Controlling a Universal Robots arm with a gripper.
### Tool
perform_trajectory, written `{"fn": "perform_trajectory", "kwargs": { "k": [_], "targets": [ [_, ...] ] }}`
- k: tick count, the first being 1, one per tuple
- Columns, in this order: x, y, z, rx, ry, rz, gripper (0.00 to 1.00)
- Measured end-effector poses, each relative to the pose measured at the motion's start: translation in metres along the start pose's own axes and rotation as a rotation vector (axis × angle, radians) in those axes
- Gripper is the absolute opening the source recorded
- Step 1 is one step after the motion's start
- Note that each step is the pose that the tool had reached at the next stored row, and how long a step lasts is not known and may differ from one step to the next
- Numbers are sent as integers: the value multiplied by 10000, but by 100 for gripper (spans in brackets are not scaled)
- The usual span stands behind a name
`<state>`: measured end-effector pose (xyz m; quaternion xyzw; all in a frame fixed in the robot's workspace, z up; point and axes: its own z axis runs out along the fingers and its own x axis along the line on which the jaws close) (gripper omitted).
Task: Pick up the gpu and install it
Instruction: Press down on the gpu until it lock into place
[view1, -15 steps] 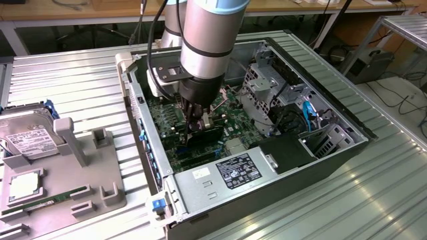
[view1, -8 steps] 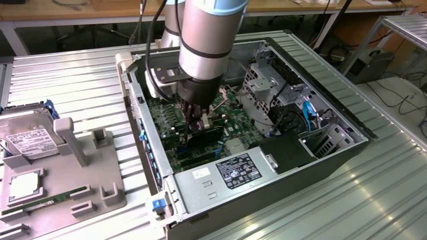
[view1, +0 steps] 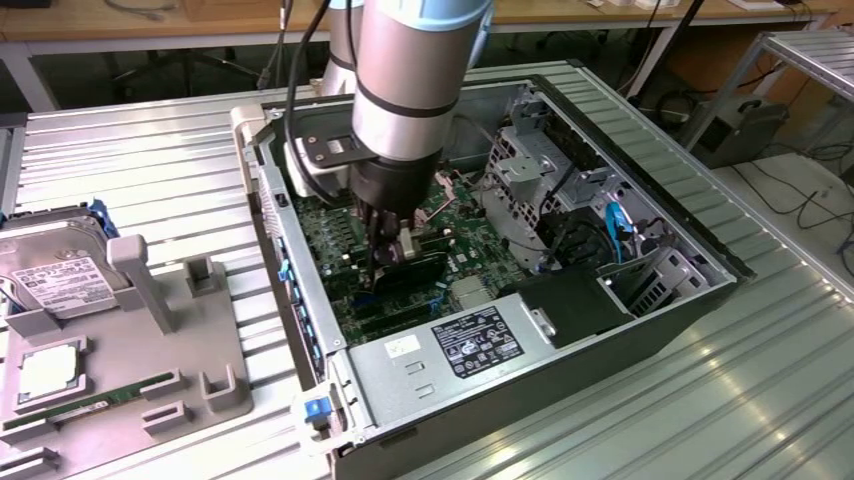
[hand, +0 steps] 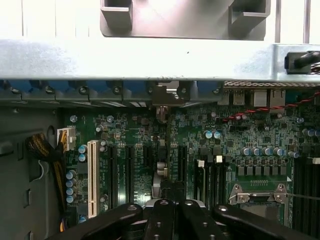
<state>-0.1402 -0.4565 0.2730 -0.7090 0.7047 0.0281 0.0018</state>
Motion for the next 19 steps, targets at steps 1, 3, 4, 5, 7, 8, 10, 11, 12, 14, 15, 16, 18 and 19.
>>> {"fn": "perform_trajectory", "kwargs": {
  "k": [1,3,4,5,7,8,10,11,12,14,15,16,18,19],
  "targets": [
    [0,4,0,0,0,0,11],
    [0,14,1,0,1,1,11],
    [0,19,1,0,1,1,11],
    [0,23,2,0,0,0,11],
    [0,31,2,-1,2,0,11],
    [0,34,3,-1,1,0,11],
    [0,34,3,-1,1,-1,11],
    [0,35,4,0,0,0,11],
    [0,35,4,0,0,1,11],
    [1,37,6,-1,2,1,11],
    [1,40,10,-1,2,1,11],
    [1,41,12,-1,3,0,11],
    [1,45,17,-2,3,0,11],
    [1,46,19,-2,3,-1,11]
  ]
}}
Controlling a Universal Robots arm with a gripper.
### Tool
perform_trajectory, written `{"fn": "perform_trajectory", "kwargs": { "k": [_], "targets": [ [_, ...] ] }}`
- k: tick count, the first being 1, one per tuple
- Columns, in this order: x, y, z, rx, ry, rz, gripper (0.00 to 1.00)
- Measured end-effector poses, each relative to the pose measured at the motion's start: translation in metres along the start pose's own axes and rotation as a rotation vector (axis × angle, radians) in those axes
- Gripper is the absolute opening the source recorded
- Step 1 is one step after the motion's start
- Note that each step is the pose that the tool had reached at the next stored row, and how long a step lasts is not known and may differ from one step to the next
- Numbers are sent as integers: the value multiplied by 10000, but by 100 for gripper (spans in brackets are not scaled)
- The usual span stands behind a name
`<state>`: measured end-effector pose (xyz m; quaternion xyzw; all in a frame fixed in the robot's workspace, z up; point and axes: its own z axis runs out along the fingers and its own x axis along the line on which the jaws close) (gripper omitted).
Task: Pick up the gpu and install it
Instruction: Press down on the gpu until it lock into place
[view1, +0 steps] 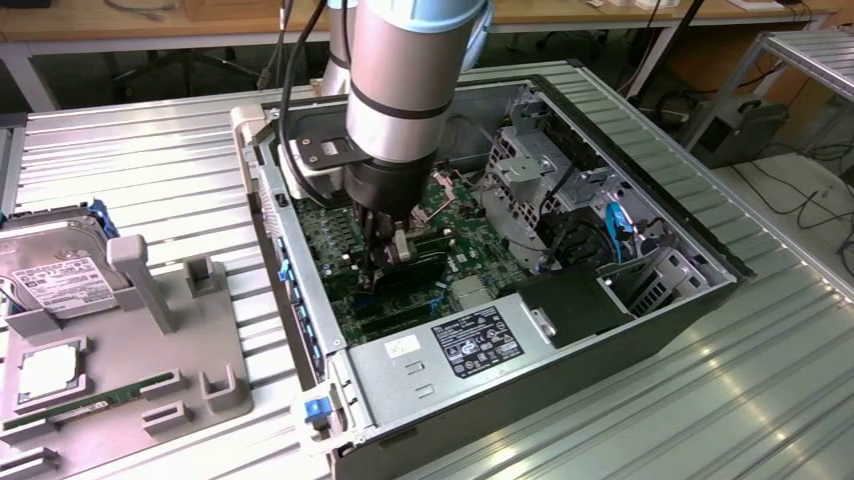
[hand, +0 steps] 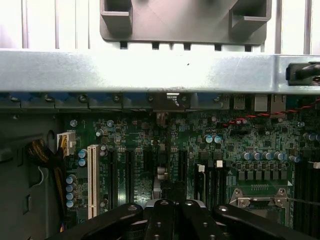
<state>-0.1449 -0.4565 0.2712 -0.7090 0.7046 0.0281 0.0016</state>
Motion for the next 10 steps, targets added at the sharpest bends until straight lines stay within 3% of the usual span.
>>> {"fn": "perform_trajectory", "kwargs": {
  "k": [7,10],
  "targets": [
    [-2,3,-10,10,-19,2,11],
    [-7,8,-140,3,-5,2,11]
  ]
}}
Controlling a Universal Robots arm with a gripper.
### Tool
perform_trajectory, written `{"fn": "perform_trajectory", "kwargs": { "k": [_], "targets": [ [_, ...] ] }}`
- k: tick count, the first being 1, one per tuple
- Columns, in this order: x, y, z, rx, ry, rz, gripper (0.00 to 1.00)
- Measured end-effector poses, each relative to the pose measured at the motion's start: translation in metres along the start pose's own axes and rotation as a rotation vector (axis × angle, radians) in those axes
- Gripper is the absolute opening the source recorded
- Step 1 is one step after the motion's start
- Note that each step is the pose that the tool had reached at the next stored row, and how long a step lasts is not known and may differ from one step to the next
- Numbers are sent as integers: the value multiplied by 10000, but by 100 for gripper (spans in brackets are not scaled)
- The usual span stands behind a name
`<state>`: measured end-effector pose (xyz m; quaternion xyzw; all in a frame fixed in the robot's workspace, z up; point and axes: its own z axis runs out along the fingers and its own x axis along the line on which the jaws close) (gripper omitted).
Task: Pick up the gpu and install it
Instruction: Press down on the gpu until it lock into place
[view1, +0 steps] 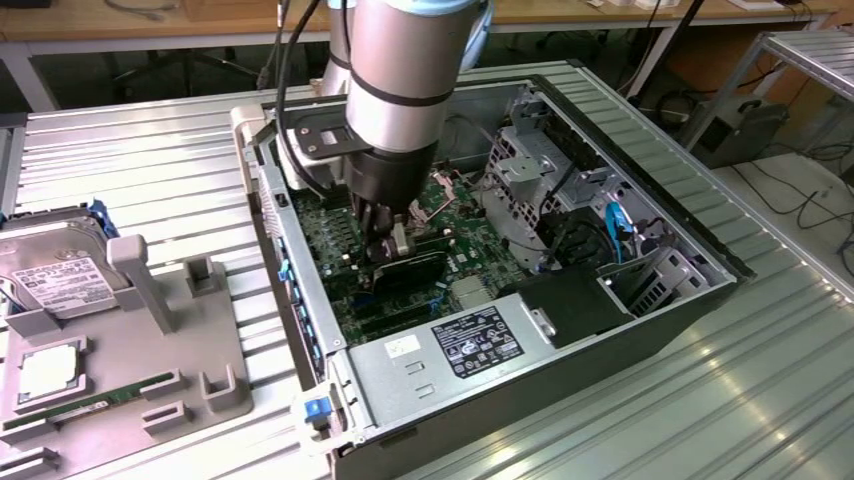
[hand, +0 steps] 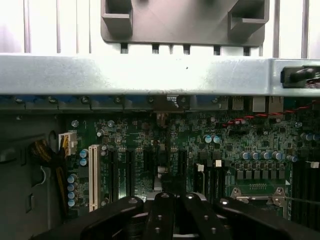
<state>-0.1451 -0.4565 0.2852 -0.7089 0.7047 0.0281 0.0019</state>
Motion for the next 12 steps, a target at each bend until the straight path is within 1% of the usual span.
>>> {"fn": "perform_trajectory", "kwargs": {
  "k": [3,4,5,12],
  "targets": [
    [-5,2,-135,-1,1,-1,11],
    [-8,2,-195,-1,1,-1,11],
    [-9,2,-227,-2,2,-1,11],
    [-9,2,-234,-2,2,-1,11]
  ]
}}
